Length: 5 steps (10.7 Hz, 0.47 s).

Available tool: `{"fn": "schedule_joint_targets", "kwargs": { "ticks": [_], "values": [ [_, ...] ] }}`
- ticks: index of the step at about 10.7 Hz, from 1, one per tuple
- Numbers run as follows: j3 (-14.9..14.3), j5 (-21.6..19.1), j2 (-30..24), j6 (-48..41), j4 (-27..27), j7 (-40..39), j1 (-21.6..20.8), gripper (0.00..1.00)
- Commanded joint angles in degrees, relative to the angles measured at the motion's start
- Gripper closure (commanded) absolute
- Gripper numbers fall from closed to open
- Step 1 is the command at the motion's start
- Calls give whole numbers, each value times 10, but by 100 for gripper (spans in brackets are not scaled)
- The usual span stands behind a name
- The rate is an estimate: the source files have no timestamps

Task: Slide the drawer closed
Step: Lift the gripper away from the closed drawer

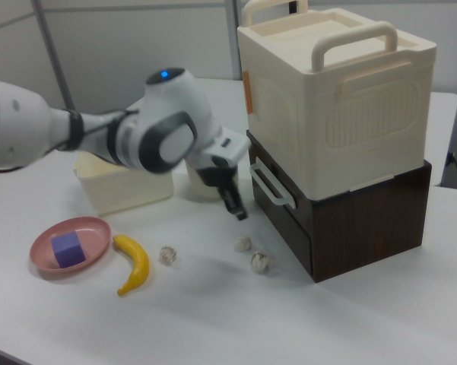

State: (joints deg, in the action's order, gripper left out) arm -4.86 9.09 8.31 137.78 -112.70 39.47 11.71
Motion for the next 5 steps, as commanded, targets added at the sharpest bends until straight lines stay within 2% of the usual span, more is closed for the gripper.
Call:
{"fn": "schedule_joint_targets", "kwargs": {
  "ticks": [1,3,5],
  "values": [
    [17,-3,-35,-260,75,-86,-38,100],
    [34,-50,-40,-382,126,-142,-39,100],
    [34,-84,-61,-470,178,-243,-50,100]
  ]
}}
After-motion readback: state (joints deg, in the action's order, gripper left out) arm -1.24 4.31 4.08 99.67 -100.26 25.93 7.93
